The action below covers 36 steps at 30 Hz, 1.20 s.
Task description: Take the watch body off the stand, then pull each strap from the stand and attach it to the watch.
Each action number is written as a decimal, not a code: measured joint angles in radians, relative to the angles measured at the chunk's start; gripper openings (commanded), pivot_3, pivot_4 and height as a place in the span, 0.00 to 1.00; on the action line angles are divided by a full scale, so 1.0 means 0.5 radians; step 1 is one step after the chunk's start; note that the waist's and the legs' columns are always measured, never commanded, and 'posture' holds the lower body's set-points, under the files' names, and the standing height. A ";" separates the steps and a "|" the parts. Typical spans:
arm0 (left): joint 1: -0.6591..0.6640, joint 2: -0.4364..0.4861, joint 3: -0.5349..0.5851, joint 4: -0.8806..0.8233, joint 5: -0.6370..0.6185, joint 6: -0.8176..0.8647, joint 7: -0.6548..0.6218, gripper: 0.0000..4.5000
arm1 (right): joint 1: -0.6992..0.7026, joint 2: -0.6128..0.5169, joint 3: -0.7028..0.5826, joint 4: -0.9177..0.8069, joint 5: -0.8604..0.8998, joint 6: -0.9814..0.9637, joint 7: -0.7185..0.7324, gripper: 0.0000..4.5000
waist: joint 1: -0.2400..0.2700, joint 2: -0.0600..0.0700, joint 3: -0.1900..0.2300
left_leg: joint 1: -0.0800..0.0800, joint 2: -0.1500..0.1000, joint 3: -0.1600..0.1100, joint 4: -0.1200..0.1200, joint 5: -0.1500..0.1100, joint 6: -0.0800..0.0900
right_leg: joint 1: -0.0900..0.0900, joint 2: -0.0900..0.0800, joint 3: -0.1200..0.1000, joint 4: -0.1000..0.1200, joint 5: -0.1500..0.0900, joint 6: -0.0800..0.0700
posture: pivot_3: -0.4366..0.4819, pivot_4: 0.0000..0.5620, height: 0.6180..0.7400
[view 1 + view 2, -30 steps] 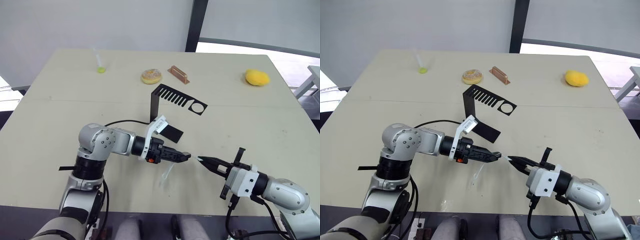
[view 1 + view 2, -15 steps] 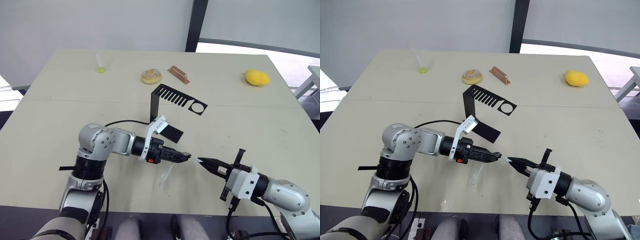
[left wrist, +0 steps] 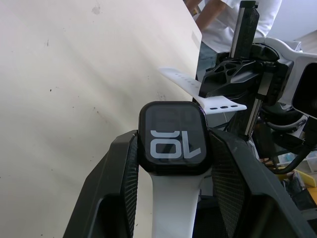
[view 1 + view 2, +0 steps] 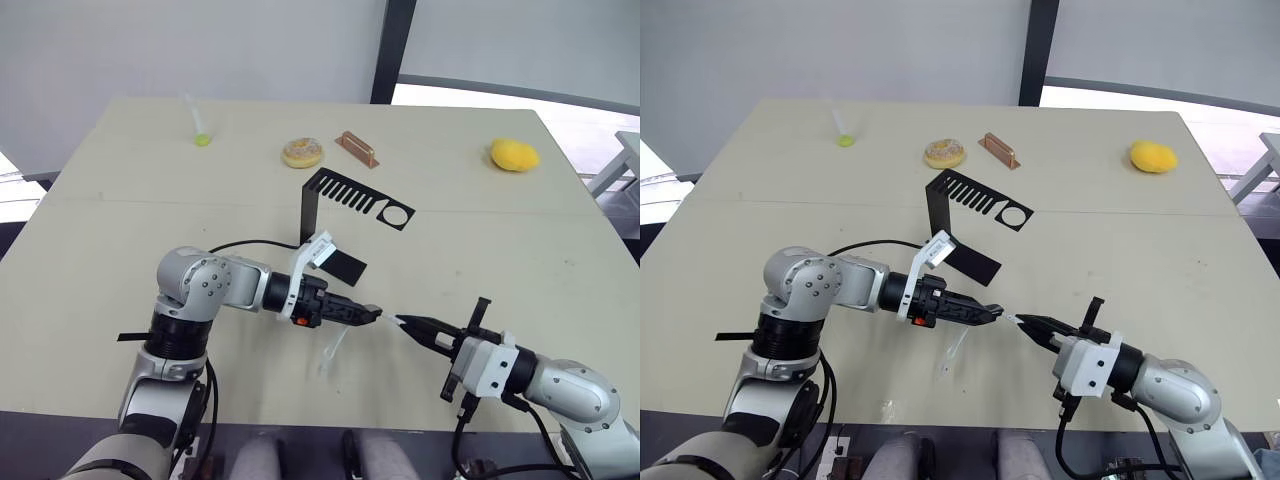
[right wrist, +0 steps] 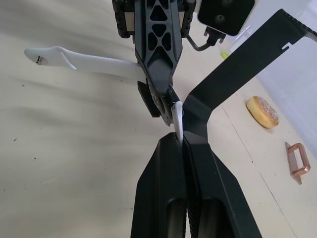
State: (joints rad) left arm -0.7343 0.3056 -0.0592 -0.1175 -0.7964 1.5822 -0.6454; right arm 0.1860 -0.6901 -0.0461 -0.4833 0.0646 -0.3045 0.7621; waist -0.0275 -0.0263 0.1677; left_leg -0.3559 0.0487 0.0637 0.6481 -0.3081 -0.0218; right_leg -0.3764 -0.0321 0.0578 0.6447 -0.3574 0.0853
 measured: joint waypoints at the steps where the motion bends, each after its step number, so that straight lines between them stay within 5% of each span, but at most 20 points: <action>1: 0.000 0.000 0.000 0.000 0.000 0.000 0.000 0.35 | -0.006 0.000 0.001 0.000 -0.004 0.000 0.000 0.00 | 0.000 0.000 0.000 | 0.000 0.000 0.000 0.000 0.000 0.000 | 0.000 0.000 0.000 0.000 0.000 0.000 | 0.48 0.27 1.00; 36: 0.023 -0.001 0.000 -0.049 -0.001 0.004 0.004 0.35 | 0.054 -0.012 -0.042 0.000 0.013 -0.001 0.000 0.00 | 0.000 0.000 0.000 | 0.000 0.000 0.000 0.000 0.000 0.000 | 0.000 0.000 0.000 0.000 0.000 0.000 | 0.48 0.27 1.00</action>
State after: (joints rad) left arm -0.7228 0.3050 -0.0591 -0.1422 -0.7971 1.5843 -0.6433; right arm 0.2130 -0.6960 -0.0669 -0.4832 0.0712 -0.3052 0.7622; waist -0.0274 -0.0263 0.1678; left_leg -0.3559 0.0487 0.0637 0.6480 -0.3082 -0.0219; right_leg -0.3764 -0.0321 0.0578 0.6445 -0.3574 0.0853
